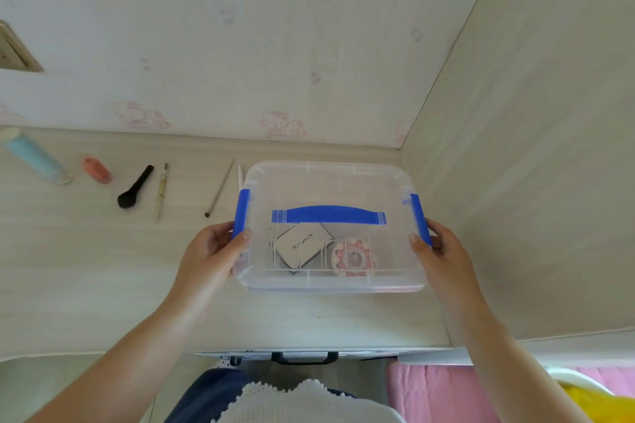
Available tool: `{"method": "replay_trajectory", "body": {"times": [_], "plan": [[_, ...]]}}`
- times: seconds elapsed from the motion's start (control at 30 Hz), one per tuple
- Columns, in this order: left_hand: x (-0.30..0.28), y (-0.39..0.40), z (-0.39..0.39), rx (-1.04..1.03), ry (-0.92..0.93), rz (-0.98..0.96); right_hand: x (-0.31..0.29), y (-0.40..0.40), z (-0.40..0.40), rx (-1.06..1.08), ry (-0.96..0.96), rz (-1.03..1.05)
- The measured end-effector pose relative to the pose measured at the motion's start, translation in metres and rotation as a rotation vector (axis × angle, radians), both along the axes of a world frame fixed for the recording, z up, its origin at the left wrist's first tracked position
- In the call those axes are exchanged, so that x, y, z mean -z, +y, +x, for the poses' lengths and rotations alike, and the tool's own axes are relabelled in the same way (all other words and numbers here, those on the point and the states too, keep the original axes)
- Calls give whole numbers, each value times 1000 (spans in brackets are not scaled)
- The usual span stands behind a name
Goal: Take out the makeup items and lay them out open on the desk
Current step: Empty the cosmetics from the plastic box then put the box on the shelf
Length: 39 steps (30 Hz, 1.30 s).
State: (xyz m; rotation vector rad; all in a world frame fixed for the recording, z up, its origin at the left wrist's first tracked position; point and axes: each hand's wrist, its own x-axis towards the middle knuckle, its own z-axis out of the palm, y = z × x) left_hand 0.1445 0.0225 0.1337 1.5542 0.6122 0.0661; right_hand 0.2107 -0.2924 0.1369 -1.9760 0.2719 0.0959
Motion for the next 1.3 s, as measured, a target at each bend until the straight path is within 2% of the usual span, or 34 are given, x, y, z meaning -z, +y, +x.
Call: {"method": "replay_trajectory", "body": {"times": [0.1,0.23,0.6,0.73,0.9,0.93,1.03,1.07,1.13,1.2,1.3], "plan": [[3,0,7,-21,5,84,-4,-5,9,-31,47,-45],[3,2,13,1,26,387,-5,-7,19,-42,65,-126],[-10,-2,15,130,80,809,-12,-6,19,-180,-68,-639],[-10,-2,18,134,103,829,-11,-5,20,-176,-47,-669],[-4,-2,23,97,129,729,-7,-6,27,-92,47,-414],[-4,-1,25,91,134,661,-6,-5,28,-79,67,-339],[-3,-3,26,41,165,290,-2,-4,28,-1,126,-120],[-1,-4,25,40,167,243,0,-5,27,17,143,-80],[3,-2,21,51,122,317,4,-9,25,18,126,-63],[1,-1,11,42,12,437,4,-11,20,-14,28,-96],[-1,0,-5,218,-155,415,2,-13,7,-160,-96,-112]]}}
